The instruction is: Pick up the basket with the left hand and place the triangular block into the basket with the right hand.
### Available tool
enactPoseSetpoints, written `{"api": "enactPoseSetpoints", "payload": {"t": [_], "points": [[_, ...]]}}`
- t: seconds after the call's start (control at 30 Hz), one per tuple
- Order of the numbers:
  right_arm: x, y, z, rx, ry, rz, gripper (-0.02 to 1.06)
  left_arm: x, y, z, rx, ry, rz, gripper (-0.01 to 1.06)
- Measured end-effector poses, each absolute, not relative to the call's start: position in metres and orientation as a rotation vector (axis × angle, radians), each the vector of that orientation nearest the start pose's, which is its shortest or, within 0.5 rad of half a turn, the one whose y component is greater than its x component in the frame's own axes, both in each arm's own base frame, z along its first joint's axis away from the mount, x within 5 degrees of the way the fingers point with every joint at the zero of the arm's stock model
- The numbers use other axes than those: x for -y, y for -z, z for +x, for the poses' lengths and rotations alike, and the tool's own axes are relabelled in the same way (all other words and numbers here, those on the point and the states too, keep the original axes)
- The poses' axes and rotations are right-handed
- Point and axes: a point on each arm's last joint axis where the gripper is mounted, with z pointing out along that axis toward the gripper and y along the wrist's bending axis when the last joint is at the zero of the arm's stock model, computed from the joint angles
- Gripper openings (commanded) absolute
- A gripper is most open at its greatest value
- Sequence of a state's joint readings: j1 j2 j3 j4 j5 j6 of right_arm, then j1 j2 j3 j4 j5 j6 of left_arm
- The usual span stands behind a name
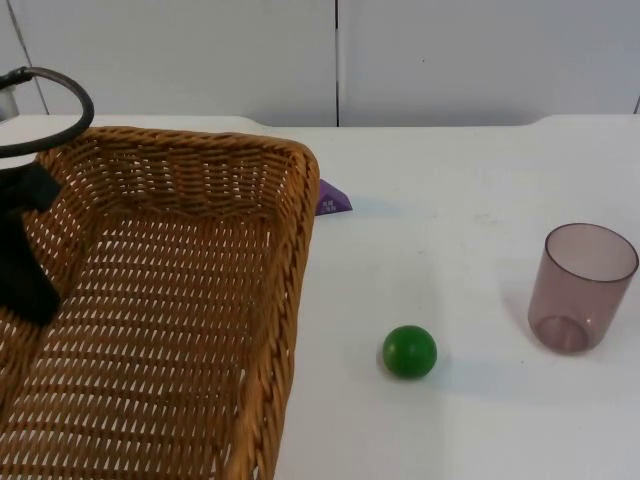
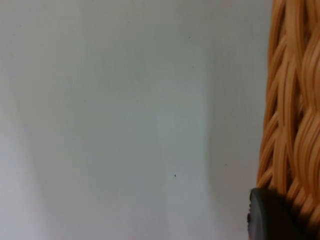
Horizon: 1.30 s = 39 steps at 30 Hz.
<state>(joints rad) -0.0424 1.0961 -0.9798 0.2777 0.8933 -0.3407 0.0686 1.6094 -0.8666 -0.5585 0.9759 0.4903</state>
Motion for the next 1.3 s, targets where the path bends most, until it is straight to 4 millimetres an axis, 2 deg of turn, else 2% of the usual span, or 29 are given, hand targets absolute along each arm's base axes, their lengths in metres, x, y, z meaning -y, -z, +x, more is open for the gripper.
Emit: {"api": "enactPoseSetpoints", "payload": {"t": [0.07,0.2,0.23,0.3,0.4,0.43,0.6,0.63,0.77,0.8,0.83,0.87,1.0,1.03,1.07,1.23,1.3], "points": [[-0.011,-0.338,0.219,-2.442,-0.187,-0.249,1.03,0.022,-0.187,0.265,-2.994,0.686,0.133,0.0],[-0.032,-0.344,0.263,-2.444,-0.211,-0.418,1.01,0.022,-0.186,0.265,-2.996,0.686,0.133,0.0],[-0.032,-0.344,0.263,-2.444,-0.211,-0.418,1.01,0.022,-0.186,0.265,-2.996,0.686,0.133,0.0],[-0.053,-0.347,0.285,-2.429,-0.2,-0.561,1.01,0.022,-0.186,0.265,-2.998,0.687,0.125,0.0],[-0.088,-0.337,0.326,-2.422,-0.18,-0.787,1.01,0.022,-0.186,0.265,-3.001,0.688,0.106,0.0],[-0.088,-0.337,0.326,-2.422,-0.18,-0.787,1.01,0.022,-0.186,0.265,-3.001,0.688,0.106,0.0],[-0.147,-0.308,0.391,-2.353,-0.158,-1.129,1.01,0.022,-0.186,0.265,-3.006,0.69,0.076,0.0],[-0.147,-0.308,0.391,-2.353,-0.158,-1.129,1.01,0.022,-0.186,0.265,-3.006,0.69,0.076,0.0],[-0.183,-0.275,0.438,-2.264,-0.138,-1.311,1.01,0.022,-0.186,0.265,-3.008,0.69,0.051,0.0],[-0.191,-0.26,0.451,-2.249,-0.134,-1.358,1.01,0.022,-0.186,0.265,-3.01,0.69,0.04,0.0],[-0.191,-0.26,0.451,-2.249,-0.134,-1.358,1.01,0.022,-0.186,0.265,-3.01,0.69,0.04,0.0],[-0.195,-0.256,0.46,-2.222,-0.125,-1.388,1.01,0.022,-0.186,0.265,-3.011,0.691,0.036,0.0],[-0.212,-0.214,0.491,-2.174,-0.115,-1.506,1.01,0.022,-0.186,0.265,-3.012,0.691,0.025,0.0],[-0.216,-0.199,0.496,-2.171,-0.115,-1.534,1.01,0.022,-0.186,0.265,-3.011,0.69,0.024,0.0],[-0.216,-0.199,0.496,-2.171,-0.115,-1.534,1.01,0.022,-0.186,0.265,-3.011,0.69,0.024,0.0],[-0.237,-0.145,0.506,-2.101,-0.111,-1.684,1.0,0.022,-0.186,0.265,-3.012,0.69,0.018,0.0],[-0.241,-0.138,0.506,-2.082,-0.107,-1.704,1.0,0.022,-0.186,0.265,-3.013,0.691,0.014,0.0]]}}
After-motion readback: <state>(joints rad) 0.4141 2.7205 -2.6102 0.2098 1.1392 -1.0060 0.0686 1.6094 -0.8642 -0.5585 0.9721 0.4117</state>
